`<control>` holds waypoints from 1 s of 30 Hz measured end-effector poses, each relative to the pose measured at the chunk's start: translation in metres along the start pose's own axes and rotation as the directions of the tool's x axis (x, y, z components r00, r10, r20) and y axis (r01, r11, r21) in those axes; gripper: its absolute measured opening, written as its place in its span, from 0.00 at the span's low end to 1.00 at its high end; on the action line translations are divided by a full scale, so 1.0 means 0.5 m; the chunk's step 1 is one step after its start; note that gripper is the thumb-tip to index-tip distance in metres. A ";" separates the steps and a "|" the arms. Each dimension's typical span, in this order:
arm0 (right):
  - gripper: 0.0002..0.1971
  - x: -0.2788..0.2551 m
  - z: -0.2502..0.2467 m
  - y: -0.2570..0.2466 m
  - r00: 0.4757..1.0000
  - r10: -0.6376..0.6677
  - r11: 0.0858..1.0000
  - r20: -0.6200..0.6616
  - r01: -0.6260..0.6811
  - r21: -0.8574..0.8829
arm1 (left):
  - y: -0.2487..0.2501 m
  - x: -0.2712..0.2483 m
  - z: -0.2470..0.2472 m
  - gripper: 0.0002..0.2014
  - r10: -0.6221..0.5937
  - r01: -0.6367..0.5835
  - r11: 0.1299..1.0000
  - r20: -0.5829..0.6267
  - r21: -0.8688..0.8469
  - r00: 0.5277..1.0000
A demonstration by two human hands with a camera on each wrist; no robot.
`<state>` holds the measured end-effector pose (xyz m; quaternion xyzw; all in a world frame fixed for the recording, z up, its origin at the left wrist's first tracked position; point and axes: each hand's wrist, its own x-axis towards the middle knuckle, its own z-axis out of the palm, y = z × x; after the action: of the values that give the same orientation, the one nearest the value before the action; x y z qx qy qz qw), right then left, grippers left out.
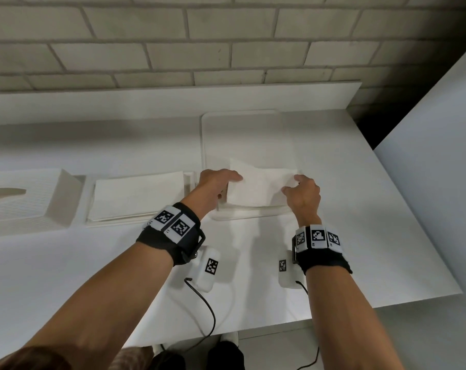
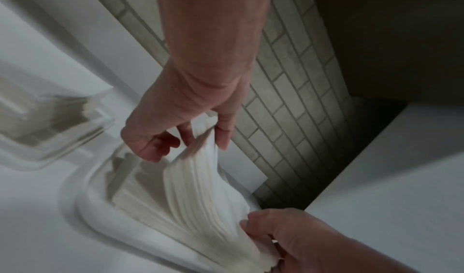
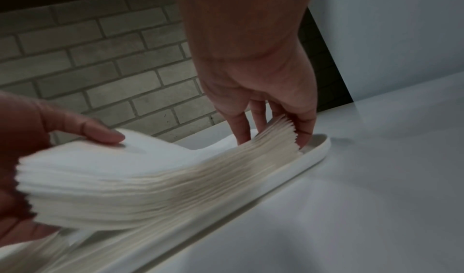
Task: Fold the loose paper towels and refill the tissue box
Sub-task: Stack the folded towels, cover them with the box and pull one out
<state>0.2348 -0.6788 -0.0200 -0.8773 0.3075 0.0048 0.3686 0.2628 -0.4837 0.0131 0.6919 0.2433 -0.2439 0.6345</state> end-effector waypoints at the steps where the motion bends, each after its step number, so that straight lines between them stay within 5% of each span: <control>1: 0.27 -0.001 -0.001 -0.001 1.000 -0.002 1.000 0.002 0.002 -0.005 | 0.003 -0.005 0.005 0.29 0.006 -0.007 0.999 0.019 0.032 1.000; 4: 0.26 -0.003 -0.004 -0.001 1.000 -0.004 1.000 -0.001 0.004 -0.005 | 0.009 -0.012 0.015 0.18 0.047 -0.050 0.996 0.034 0.081 0.998; 8: 0.26 -0.009 -0.013 0.000 1.000 -0.007 0.999 -0.001 0.007 0.038 | 0.013 -0.026 0.021 0.19 0.079 -0.079 0.997 0.076 -0.002 0.994; 13: 0.25 -0.008 -0.059 0.008 0.988 0.095 0.943 -0.126 -0.048 0.330 | 0.051 -0.086 0.024 0.15 0.190 -0.137 0.966 0.243 -0.221 0.951; 16: 0.35 -0.019 -0.092 0.016 0.963 0.255 0.623 0.087 -0.232 0.747 | 0.089 -0.142 0.010 0.03 0.265 -0.146 0.930 0.343 -0.337 0.901; 19: 0.34 -0.053 -0.112 0.012 0.933 0.080 0.255 0.351 -0.360 0.897 | 0.117 -0.182 -0.034 0.04 0.334 -0.172 0.900 0.377 -0.401 0.864; 22: 0.33 -0.095 -0.101 -0.017 0.865 -0.107 0.130 0.490 -0.476 0.870 | 0.105 -0.196 -0.107 0.04 0.352 -0.200 0.884 0.321 -0.422 0.879; 25: 0.45 -0.139 -0.075 -0.060 0.751 -0.198 0.186 0.630 -0.602 0.777 | 0.054 -0.188 -0.199 0.04 0.301 -0.202 0.902 0.219 -0.381 0.928; 27: 0.48 -0.178 -0.052 -0.091 0.703 -0.183 0.325 0.687 -0.616 0.718 | 0.005 -0.179 -0.261 0.10 0.241 -0.183 0.924 0.139 -0.337 0.960; 30: 0.27 -0.237 0.011 -0.124 0.666 -0.184 0.606 0.723 -0.503 0.617 | -0.069 -0.175 -0.344 0.08 0.167 -0.147 0.958 0.061 -0.245 0.984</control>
<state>0.1734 -0.5781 0.0438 -0.5129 0.1899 0.2553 0.7973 0.1788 -0.3121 0.0564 0.6170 0.1890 -0.1896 0.7400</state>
